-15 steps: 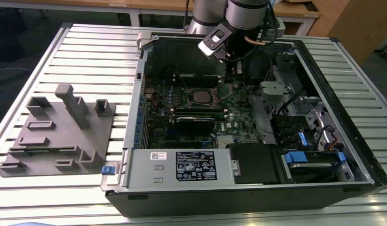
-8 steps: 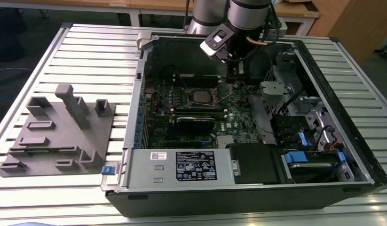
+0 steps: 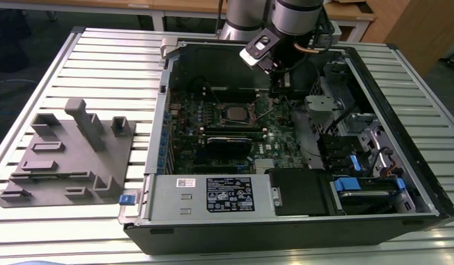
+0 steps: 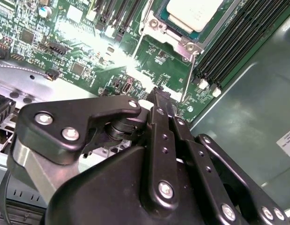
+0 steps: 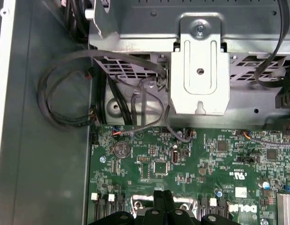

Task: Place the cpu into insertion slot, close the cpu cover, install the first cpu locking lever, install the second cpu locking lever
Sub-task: 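Close the cpu cover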

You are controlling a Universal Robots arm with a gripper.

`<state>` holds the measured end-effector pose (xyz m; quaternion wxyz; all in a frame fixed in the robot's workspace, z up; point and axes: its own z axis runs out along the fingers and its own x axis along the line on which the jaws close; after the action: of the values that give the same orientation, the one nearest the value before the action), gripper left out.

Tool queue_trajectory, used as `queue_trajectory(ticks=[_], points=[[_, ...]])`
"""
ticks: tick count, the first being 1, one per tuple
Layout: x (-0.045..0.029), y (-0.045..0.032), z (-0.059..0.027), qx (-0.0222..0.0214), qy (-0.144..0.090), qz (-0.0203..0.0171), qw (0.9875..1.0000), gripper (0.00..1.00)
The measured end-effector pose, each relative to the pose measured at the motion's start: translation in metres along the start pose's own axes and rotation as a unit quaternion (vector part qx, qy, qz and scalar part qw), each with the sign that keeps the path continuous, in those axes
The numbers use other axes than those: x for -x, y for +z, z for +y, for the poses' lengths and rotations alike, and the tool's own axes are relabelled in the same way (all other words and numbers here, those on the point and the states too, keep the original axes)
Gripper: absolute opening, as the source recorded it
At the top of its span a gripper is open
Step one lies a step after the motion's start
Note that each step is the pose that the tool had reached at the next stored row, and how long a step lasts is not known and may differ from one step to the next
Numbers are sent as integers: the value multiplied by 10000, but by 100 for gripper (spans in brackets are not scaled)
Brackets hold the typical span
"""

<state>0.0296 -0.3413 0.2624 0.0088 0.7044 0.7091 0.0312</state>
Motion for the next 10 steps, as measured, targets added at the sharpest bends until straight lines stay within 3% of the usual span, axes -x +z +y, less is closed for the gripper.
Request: queue_trajectory(ticks=[10], points=[[1,10,108,0,2,-2,10000,11]])
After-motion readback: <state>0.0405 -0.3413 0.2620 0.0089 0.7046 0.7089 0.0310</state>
